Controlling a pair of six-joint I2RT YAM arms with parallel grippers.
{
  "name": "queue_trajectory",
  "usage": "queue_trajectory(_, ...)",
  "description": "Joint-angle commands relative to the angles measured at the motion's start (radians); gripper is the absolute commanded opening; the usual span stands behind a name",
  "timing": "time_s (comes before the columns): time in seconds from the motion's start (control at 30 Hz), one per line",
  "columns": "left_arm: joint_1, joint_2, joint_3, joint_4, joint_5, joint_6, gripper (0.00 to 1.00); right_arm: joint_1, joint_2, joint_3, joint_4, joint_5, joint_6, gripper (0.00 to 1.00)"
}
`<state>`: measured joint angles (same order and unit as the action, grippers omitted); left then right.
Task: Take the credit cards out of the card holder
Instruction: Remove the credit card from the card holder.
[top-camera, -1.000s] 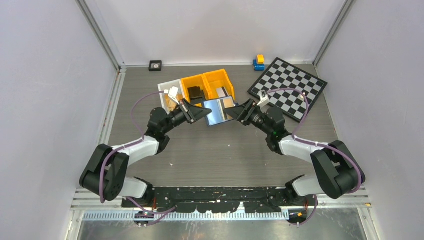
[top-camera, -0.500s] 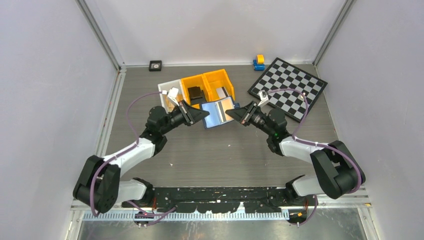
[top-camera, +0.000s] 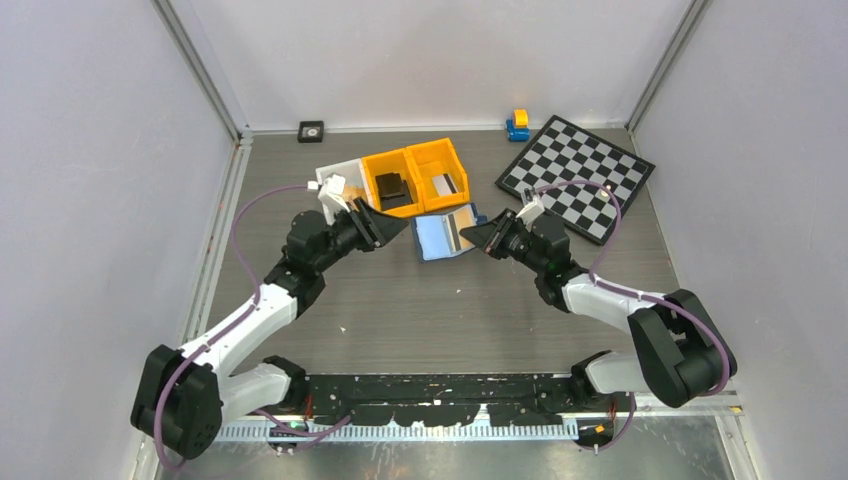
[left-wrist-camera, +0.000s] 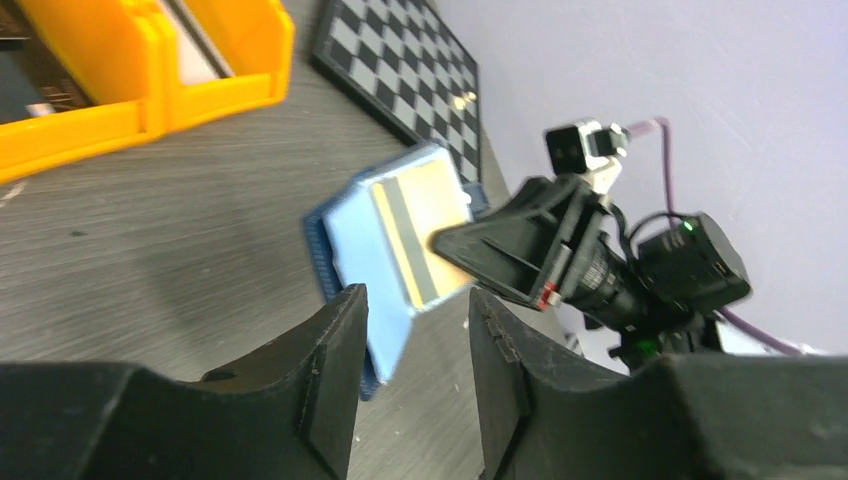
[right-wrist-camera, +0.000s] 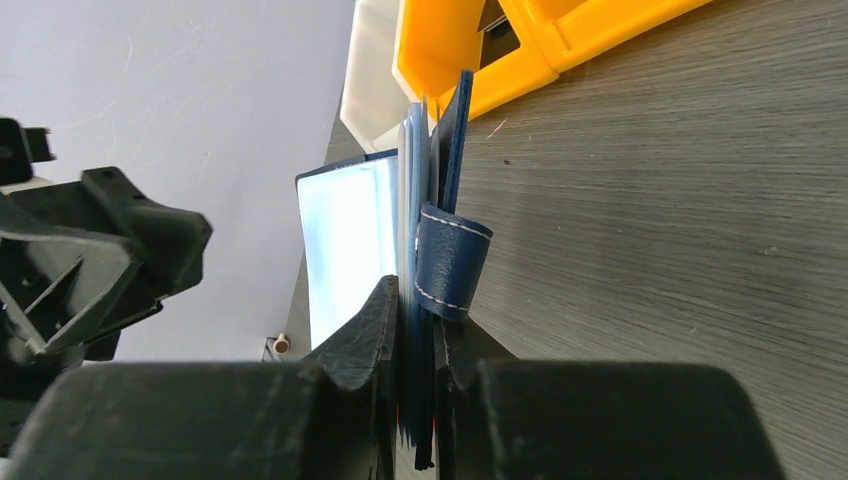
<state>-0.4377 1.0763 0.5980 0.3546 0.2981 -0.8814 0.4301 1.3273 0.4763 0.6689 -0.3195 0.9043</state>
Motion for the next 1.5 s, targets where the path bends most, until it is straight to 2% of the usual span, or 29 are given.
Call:
queue_trajectory(0.0, -0.053, 0.029, 0.012, 0.153, 0.102, 0.044, 0.41, 0.015, -0.033, 0.05, 0.036, 0.014, -0.031, 0.01)
queue_trajectory(0.17, -0.09, 0.184, 0.091, 0.199, 0.247, 0.001, 0.32, 0.03, -0.007, 0.049, 0.102, -0.024, -0.017, 0.01)
queue_trajectory(0.43, -0.091, 0.368, 0.149, 0.202, 0.314, -0.073, 0.32, 0.036, 0.002, 0.025, 0.216, -0.068, 0.021, 0.01)
queue_trajectory(0.53, -0.091, 0.41, 0.149, 0.259, 0.345, -0.116, 0.33, 0.036, 0.007, 0.022, 0.246, -0.083, 0.04, 0.01)
queue_trajectory(0.63, -0.091, 0.43, 0.149, 0.305, 0.37, -0.142, 0.34, 0.041, 0.018, 0.025, 0.27, -0.102, 0.055, 0.0)
queue_trajectory(1.03, -0.086, 0.432, 0.144, 0.31, 0.37, -0.161, 0.31, 0.055, 0.048, 0.022, 0.353, -0.13, 0.098, 0.01)
queue_trajectory(1.23, -0.071, 0.414, 0.161, 0.161, 0.32, -0.115, 0.35, 0.056, 0.044, 0.021, 0.36, -0.133, 0.097, 0.01)
queue_trajectory(1.47, -0.07, 0.442, 0.179, 0.121, 0.324, -0.109, 0.35, 0.061, 0.074, 0.019, 0.446, -0.167, 0.142, 0.0)
